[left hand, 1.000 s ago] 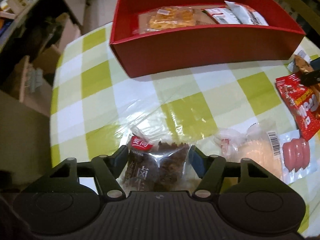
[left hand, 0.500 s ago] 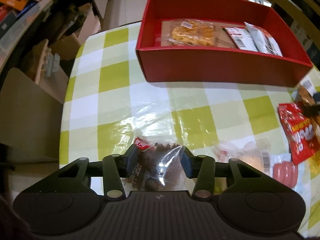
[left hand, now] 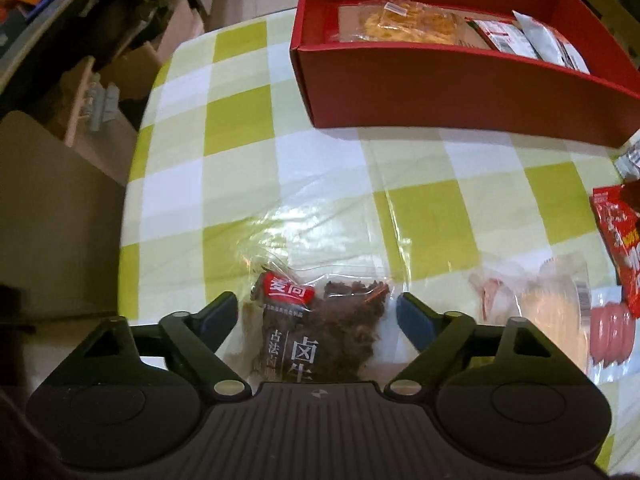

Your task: Organize snacks

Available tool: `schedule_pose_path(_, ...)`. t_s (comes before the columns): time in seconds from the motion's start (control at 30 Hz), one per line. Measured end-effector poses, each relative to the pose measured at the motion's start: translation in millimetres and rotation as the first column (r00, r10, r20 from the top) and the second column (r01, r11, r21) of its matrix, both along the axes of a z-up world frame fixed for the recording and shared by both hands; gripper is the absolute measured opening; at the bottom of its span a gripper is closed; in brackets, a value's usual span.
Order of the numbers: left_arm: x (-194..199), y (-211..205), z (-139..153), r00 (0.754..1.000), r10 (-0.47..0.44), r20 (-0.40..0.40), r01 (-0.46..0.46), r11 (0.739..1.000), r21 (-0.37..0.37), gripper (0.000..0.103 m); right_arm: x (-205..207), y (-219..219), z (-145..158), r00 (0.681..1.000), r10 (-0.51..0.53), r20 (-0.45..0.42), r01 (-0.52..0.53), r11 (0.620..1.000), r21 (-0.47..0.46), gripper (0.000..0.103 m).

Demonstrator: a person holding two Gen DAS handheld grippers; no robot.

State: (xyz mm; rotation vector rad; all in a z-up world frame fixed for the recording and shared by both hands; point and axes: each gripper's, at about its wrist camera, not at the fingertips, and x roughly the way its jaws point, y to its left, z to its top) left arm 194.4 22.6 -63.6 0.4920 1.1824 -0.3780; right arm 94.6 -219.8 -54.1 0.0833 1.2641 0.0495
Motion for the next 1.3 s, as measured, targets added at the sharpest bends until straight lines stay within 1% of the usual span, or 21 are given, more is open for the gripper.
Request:
schedule_pose_path(0.07,-4.1,2.7,4.9,1.0,0.019,0.003,-0.019,1.0,0.005,0.082,-6.0,3.7,0.3,1.0,0.0,-0.004,0.0,1.0,-0.011,0.045)
schedule_pose_path(0.13,-6.1,7.3,10.8,0.999,0.037,0.003,-0.037,0.999,-0.009,0.081,-12.1,5.3,3.5,1.0,-0.007,0.001,0.007,1.0,-0.017,0.045)
schedule_pose_path(0.27,-9.6,16.4,27.0,0.997,0.073,0.026,-0.072,0.996,-0.043,0.08,-22.0,4.7,16.8,0.999,-0.033,0.04,0.033,0.999,-0.007,0.045)
schedule_pose_path(0.4,-12.1,23.2,40.9,0.994,0.102,0.033,-0.098,0.99,-0.097,0.08,-28.8,3.5,31.8,0.994,-0.056,0.089,0.055,0.998,0.011,0.045)
schedule_pose_path(0.5,-12.0,21.6,51.1,0.993,0.106,0.043,-0.1,0.986,-0.132,0.08,-29.5,1.5,35.4,0.993,-0.067,0.101,0.066,0.998,0.013,0.045)
schedule_pose_path(0.7,-12.2,3.1,65.7,0.994,0.089,0.057,-0.079,0.984,-0.162,0.08,-28.2,-2.9,40.8,0.99,-0.075,0.115,0.076,0.997,0.002,0.045)
schedule_pose_path(0.93,-10.0,-24.2,75.8,0.995,0.063,0.075,-0.049,0.982,-0.184,0.08,-17.4,-6.9,54.2,0.983,-0.083,0.161,0.086,0.996,-0.012,0.045)
schedule_pose_path(1.13,-3.0,-47.7,81.5,0.994,0.06,0.091,-0.041,0.979,-0.198,0.08,-5.7,-6.8,61.2,0.979,-0.074,0.189,0.078,0.997,-0.017,0.045)
schedule_pose_path(1.3,4.4,-66.5,87.0,0.991,0.059,0.119,-0.035,0.98,-0.194,0.08,4.8,-15.8,66.9,0.972,-0.094,0.214,0.099,0.995,-0.015,0.045)
